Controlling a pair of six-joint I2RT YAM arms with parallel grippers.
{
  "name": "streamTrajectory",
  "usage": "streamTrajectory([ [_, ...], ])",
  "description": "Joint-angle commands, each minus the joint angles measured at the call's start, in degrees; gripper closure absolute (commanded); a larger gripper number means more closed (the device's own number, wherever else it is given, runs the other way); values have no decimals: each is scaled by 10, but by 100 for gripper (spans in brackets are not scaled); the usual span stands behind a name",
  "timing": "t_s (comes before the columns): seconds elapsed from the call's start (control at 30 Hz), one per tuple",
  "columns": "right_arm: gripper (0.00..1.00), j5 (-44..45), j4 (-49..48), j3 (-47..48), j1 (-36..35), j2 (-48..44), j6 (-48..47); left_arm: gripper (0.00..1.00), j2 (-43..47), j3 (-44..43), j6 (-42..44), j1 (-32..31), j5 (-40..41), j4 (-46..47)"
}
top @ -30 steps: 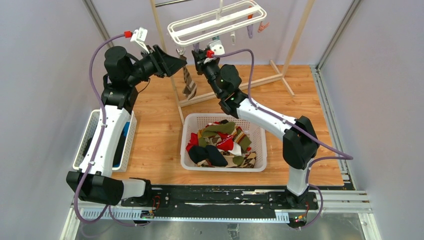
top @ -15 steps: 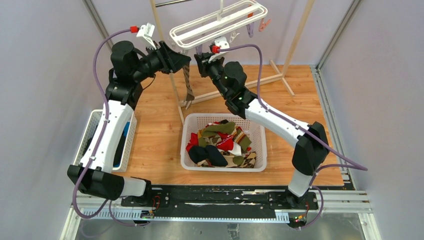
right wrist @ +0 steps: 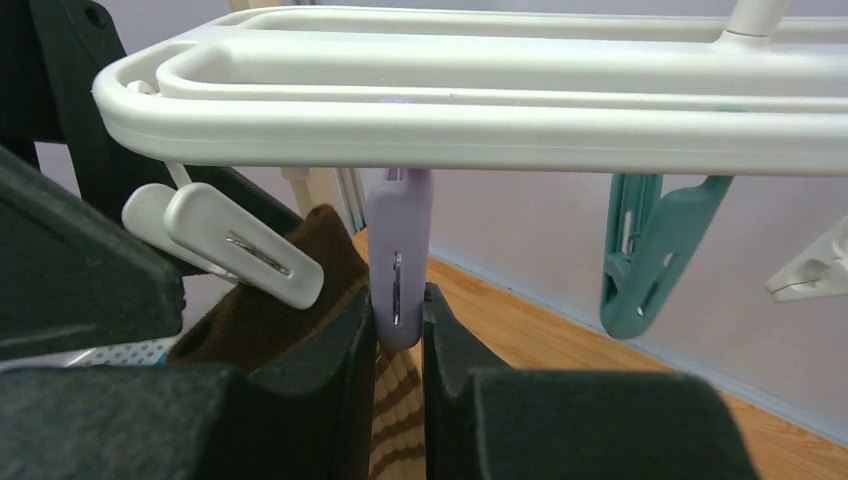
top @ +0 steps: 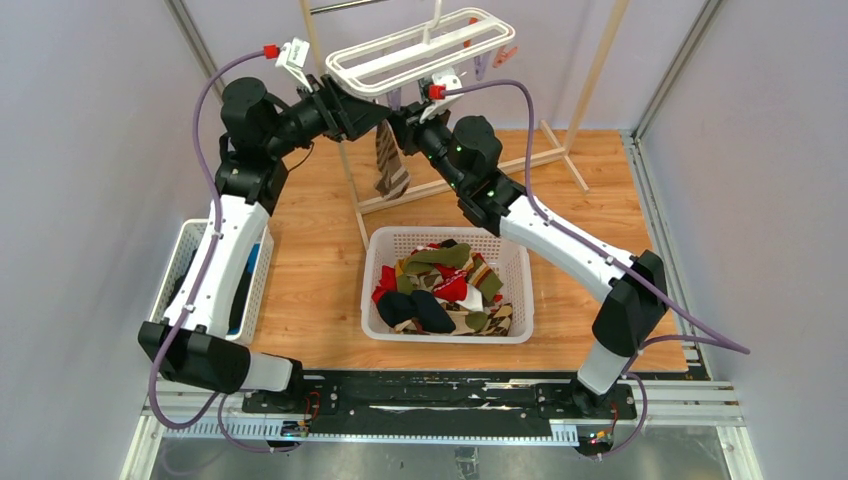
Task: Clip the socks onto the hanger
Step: Open the clamp at the hanger.
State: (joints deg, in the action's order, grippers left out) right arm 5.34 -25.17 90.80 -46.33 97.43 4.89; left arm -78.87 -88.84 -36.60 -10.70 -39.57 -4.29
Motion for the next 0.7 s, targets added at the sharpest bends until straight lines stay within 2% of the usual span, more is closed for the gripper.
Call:
streamTrajectory([
  [0.0,100,-19,51,46,1,3,15,35,37,13,5,-2,-7,12],
  [0.13,100,-6,72,59,1,8,7,34,68,17,69,-2,113,-98],
  [0.27,100,2,82,66,1,14,1,33,99,36,106,-2,157,-153],
  [0.4,100,5,81,67,1,18,-1,34,143,70,107,-2,152,-167],
  [0.5,100,4,79,65,1,21,0,35,171,103,85,-6,102,-158],
  [0.67,100,5,78,69,1,24,-1,32,151,112,51,-55,59,-120],
])
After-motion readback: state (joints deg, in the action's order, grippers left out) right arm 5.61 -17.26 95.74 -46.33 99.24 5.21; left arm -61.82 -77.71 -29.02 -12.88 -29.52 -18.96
